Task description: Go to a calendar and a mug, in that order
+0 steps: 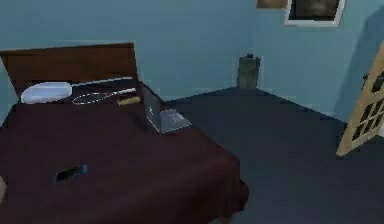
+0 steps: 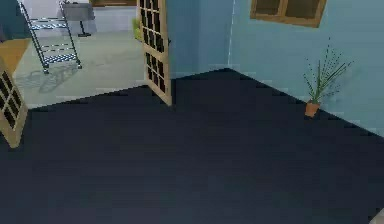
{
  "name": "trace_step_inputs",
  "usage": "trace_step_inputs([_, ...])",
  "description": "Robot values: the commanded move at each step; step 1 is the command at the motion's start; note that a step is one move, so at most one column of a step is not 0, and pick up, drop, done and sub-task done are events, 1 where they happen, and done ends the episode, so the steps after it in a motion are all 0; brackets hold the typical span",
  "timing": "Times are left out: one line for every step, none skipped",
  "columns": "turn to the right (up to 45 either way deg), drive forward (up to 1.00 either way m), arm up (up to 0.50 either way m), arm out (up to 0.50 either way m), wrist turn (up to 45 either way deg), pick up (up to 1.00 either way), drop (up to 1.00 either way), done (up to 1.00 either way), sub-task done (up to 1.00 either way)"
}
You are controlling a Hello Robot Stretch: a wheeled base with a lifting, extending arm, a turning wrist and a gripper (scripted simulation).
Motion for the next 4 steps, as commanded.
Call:
trace_step_inputs([45.0,0.0,0.0,0.0,0.0,0.0,0.0,0.0,0.0])
trace_step_inputs([21.0,0.0,0.0,0.0,0.0,0.0,0.0,0.0,0.0])
trace_step_inputs([0.0,1.0,0.0,0.0,0.0,0.0,0.0,0.0,0.0])
trace_step_inputs([0.0,1.0,0.0,0.0,0.0,0.0,0.0,0.0,0.0])
